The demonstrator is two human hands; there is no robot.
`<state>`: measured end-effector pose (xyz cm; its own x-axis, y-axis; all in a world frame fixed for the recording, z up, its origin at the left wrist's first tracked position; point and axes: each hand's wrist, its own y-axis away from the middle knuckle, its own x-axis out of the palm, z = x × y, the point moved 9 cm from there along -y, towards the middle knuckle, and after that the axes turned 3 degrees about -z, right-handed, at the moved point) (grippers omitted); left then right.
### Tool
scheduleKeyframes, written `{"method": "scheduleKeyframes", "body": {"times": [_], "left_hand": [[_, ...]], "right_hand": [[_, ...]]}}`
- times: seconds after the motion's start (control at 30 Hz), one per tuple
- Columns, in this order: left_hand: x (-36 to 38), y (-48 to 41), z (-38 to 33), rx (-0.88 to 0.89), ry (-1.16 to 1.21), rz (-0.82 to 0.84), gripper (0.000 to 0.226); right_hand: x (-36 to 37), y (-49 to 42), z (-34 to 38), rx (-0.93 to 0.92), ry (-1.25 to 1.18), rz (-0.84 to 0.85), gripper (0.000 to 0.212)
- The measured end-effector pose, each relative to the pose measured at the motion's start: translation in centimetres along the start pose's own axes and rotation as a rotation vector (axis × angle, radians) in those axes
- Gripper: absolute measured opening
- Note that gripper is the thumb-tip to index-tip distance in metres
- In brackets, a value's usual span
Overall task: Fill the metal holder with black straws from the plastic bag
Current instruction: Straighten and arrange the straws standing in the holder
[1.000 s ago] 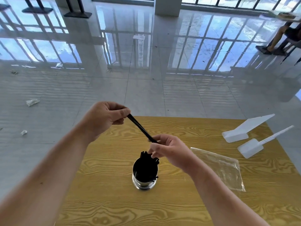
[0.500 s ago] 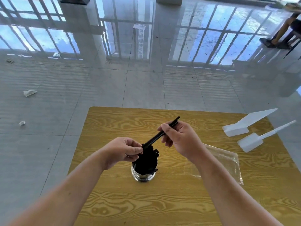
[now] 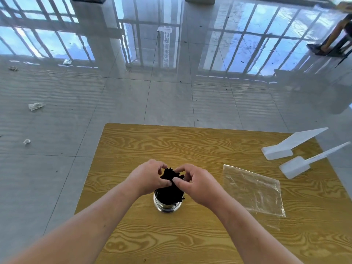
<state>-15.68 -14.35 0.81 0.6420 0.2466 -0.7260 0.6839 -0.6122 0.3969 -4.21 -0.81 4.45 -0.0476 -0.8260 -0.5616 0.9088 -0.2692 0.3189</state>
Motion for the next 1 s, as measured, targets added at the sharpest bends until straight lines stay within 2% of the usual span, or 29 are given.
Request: {"method": "scheduleKeyframes", "body": {"times": [0.07, 0.13, 0.4, 0.67, 1.0], "left_hand": [[0.1, -0.1, -0.3, 0.020, 0.017, -0.031, 0.026], [-0.1, -0.1, -0.4, 0.034, 0.010, -0.075, 0.017], [-2.1, -0.2, -0.7, 0.039, 0.034, -0.104, 0.009], [-5.9, -0.3, -3.0, 0.079, 0.000, -0.171, 0.013], [-8.3, 0.5, -4.8, 0.120, 0.017, -0.165, 0.014]], "right_hand": [[-0.8, -0.1, -0.6, 0.000, -0.026, -0.066, 0.025], [-1.0, -0.1, -1.2, 0.003, -0.022, -0.093, 0.024], [-0.6, -0.4, -2.6, 0.020, 0.022, -0.105, 0.023], [-0.3, -0.9, -2.3, 0.030, -0.019, -0.101, 0.022], [-1.0, -0.9, -2.1, 0.014, -0.048, -0.145, 0.017]]}}
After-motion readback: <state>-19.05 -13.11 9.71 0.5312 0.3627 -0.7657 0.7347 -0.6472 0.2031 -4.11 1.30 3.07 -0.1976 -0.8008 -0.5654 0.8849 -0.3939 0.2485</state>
